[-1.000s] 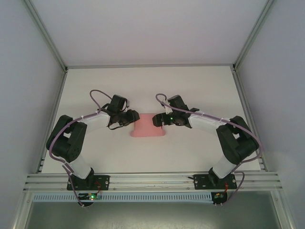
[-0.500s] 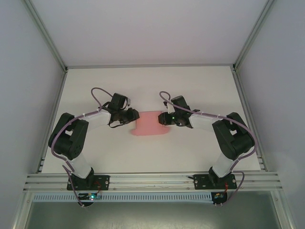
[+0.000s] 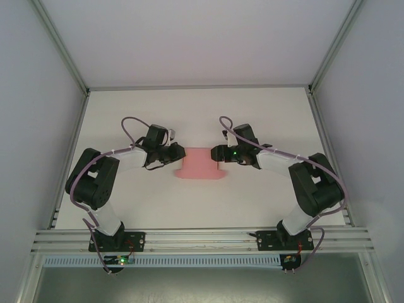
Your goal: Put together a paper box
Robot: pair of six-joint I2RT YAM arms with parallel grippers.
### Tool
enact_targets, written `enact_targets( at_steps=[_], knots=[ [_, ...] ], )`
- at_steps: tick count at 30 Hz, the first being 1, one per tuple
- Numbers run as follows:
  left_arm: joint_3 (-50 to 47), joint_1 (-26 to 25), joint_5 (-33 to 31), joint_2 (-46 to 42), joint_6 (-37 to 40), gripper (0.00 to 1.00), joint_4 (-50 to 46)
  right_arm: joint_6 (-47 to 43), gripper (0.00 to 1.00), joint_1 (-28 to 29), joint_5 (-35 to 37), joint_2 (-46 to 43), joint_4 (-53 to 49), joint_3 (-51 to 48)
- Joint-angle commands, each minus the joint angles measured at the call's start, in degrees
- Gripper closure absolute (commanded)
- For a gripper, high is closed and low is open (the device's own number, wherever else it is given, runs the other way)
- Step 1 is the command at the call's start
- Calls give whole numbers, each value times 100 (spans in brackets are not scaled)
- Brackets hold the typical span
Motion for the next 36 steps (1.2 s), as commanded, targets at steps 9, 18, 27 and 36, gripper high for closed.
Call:
enact_targets(
  at_steps=[9, 18, 27, 36],
  knots=[
    [-934, 363, 546, 155, -294, 93, 881, 486, 15, -330, -900, -458, -463, -267],
    [-1173, 465, 665, 192, -470, 95, 1346, 1041, 2, -330, -1234, -289, 305, -611],
    [-1381, 544, 715, 282, -644, 96, 1708, 1649, 2, -219, -1747, 285, 1257, -590],
    [-1324, 555, 786, 279, -612, 94, 1781, 2505, 24, -80, -2396, 785, 2843, -586]
  ],
)
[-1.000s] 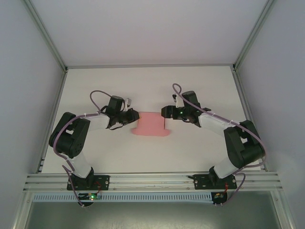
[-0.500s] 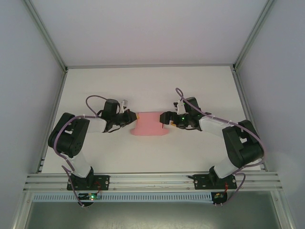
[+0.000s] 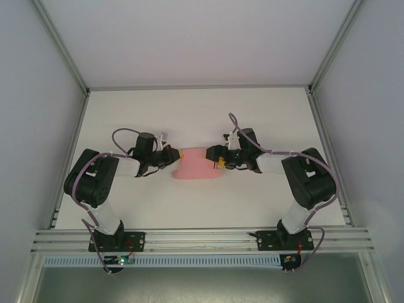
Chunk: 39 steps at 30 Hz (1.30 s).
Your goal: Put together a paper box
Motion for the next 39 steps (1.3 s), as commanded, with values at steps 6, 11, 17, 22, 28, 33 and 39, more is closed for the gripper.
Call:
enact_targets(
  at_steps=[6, 11, 17, 22, 28, 33, 39],
  knots=[
    [-13, 64, -256, 108, 34, 90, -314, 715, 47, -9, -386, -21, 1200, -73],
    [259, 60, -666, -422, 520, 50, -73, 435, 53, -141, -150, -514, 467, -23],
    [982, -261, -1287, -1744, 2586, 0, -652, 192, 56, -377, 287, -996, -1001, 418],
    [1675, -974, -1198, -2370, 5497, 0, -2238, 457, 61, -676, 503, -1224, -2472, 1170],
    [2070, -1868, -1703, -2218, 7670, 0, -3401, 1284, 63, -1068, 114, -1110, -3573, 1914],
    [2251, -2197, -2045, -1854, 8164, 0, -3305, 1664, 63, -1175, -188, -962, -4093, 2412],
    [2448, -2428, -2950, -1341, 8568, 0, -2914, 1898, 64, -1256, -348, -946, -4429, 2628]
  ],
)
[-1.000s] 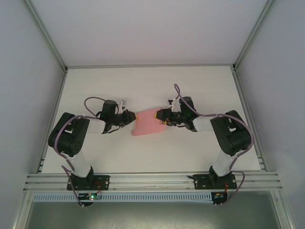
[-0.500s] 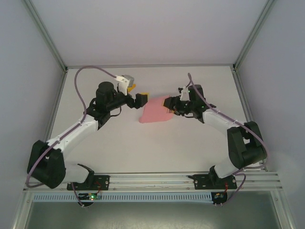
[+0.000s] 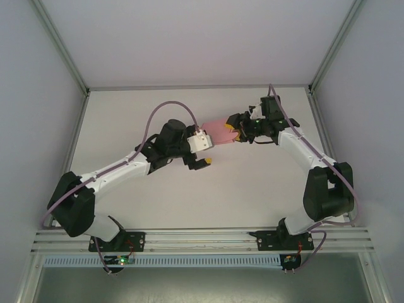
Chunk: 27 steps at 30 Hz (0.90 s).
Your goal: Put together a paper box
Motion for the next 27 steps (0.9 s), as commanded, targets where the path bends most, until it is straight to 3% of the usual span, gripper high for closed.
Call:
enact_targets(
  at_steps=[1, 6, 13, 19, 25, 27],
  knots=[
    [298, -151, -813, 186, 607, 0, 248, 430, 64, -68, -379, 57, -386, 124],
    [82, -166, -1234, 339, 689, 2, 1138, 884, 65, -70, -728, 23, -180, -106],
    [-45, -171, -1355, 479, 680, 16, 1646, 1247, 64, -70, -740, -127, 17, -214],
    [-67, -174, -1329, 536, 617, 33, 1730, 1701, 62, -70, -842, -173, 659, -522],
    [-89, -178, -1325, 545, 641, 56, 1867, 1863, 58, -72, -774, -296, 1001, -610],
    [-100, -172, -1275, 527, 633, 57, 1880, 1850, 49, -53, -792, -326, 1039, -623]
  ],
)
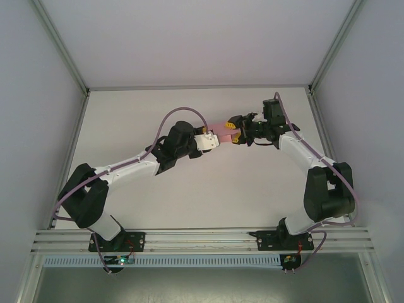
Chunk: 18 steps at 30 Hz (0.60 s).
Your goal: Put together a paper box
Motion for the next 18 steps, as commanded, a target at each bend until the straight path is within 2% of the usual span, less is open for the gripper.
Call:
enact_targets(
  at_steps=[1, 2, 3, 8, 11, 14, 16, 18],
  knots=[
    [-21, -16, -87, 15, -179, 57, 610, 34, 37, 48, -310, -296, 221, -147],
    [-25, -16, -89, 1, -155, 59, 602, 29, 24, 48, -292, -329, 279, -198],
    [-19, -4, -90, 0, -148, 60, 593, 11, 3, 39, -262, -372, 311, -244],
    [119, -2, 17, -6, -108, 65, 210, -246, 2, -25, -13, -543, 296, -436],
    [238, 21, 200, -98, -39, 67, -415, -695, 2, -262, 375, -773, 45, -599],
    [582, 173, 755, -157, 22, 67, -1600, -1906, 2, -726, 1166, -1063, -956, -302],
    [966, 365, 1149, -69, -31, 69, -2439, -2957, 2, -906, 2056, -1257, -1748, 176],
    [1248, 512, 1374, 61, -43, 69, -3037, -4106, 2, -919, 3027, -1450, -2100, 585]
  ],
)
